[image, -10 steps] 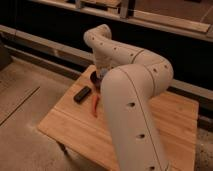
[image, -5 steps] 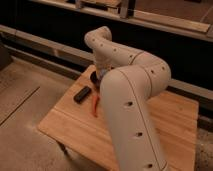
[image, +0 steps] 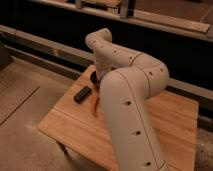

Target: Place the white sponge in the ceramic bowl

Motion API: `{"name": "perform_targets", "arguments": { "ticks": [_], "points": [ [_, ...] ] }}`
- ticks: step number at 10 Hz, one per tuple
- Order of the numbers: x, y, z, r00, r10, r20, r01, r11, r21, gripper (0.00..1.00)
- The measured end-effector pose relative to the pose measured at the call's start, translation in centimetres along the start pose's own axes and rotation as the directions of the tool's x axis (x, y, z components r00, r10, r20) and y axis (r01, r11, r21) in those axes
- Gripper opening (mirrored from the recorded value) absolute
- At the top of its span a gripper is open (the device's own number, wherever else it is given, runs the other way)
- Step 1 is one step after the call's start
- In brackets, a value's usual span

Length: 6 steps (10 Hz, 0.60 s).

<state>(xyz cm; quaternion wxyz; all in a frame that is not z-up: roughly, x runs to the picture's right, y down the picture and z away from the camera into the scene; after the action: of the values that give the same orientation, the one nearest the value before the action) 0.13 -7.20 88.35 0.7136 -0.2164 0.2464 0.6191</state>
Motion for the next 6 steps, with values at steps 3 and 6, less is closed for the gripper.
{"name": "perform_targets", "arguments": {
  "ticks": [3,6],
  "points": [
    [-0.11,0.18,0.1,1.0,-0.003,-0.001,0.003,1.0,-0.005,0.21],
    [-0.11,0.13,-0.02,1.0,0.002,-0.002,-0.002,1.0,-0.006,0.53]
  ]
}}
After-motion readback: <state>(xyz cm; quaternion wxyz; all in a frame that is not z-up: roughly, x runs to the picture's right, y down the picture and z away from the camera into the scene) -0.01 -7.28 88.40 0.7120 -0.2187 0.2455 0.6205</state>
